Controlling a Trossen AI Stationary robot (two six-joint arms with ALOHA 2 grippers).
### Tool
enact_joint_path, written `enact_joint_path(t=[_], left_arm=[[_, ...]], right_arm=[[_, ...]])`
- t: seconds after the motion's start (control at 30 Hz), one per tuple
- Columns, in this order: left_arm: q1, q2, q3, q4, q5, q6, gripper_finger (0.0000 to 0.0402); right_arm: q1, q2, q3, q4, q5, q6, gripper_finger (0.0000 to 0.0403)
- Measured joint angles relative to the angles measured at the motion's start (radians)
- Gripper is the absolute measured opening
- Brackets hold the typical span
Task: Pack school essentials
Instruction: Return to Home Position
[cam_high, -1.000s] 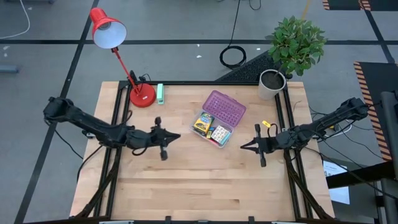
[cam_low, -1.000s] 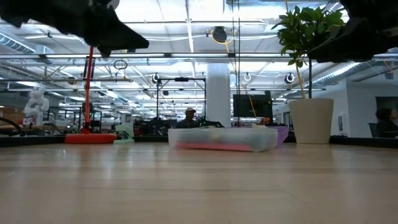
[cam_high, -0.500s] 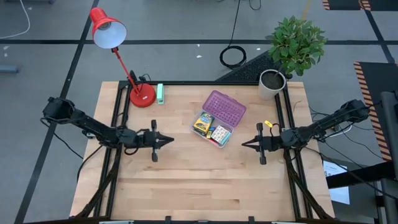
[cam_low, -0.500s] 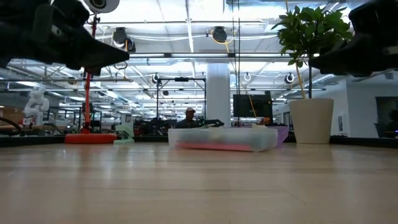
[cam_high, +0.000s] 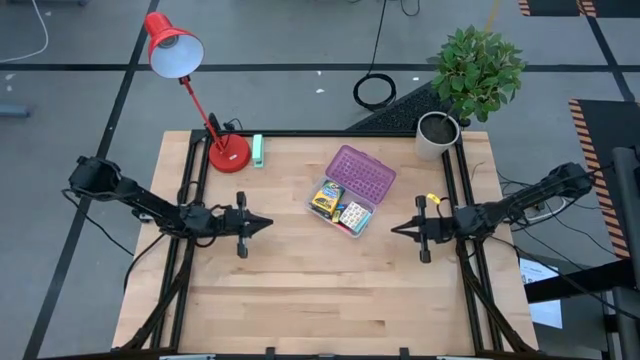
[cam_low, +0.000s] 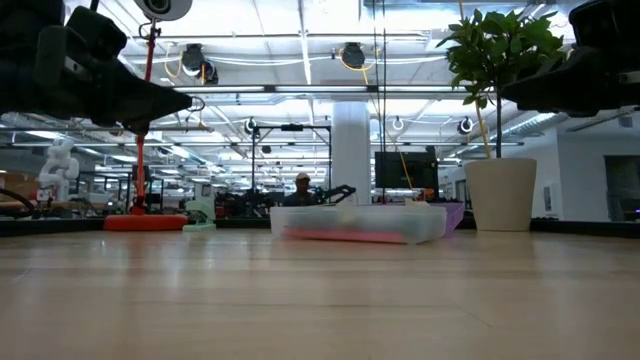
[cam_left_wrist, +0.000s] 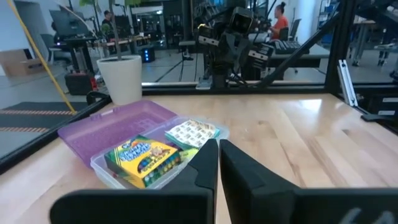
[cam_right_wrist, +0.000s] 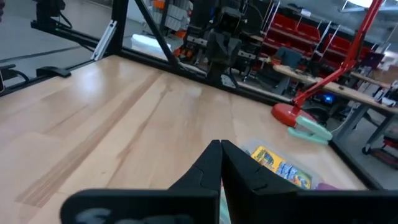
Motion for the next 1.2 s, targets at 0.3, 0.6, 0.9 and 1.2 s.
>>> enact_joint_path(t=[0.3,0.6,0.9,1.2], left_arm=[[0.0,0.0,0.0,0.027,0.0,0.041,0.0019],[-0.001,-0.023,0.0,0.029,0.04,0.087,0.0019],[-0.01,-0.237,0.0,-0.096,0.06,0.177,0.0019],[-0.009,-0.487,0.0,-0.337,0.06,0.18,0.0019]], right_arm=[[0.0,-0.092,-0.003,-0.083,0.0,-0.046,0.0],[0.0,-0.225,-0.003,-0.158,-0.043,-0.104,0.0],[0.0,-0.371,-0.003,-0.228,-0.054,-0.149,0.0],[-0.002,-0.531,-0.003,-0.349,-0.138,-0.175,0.0]])
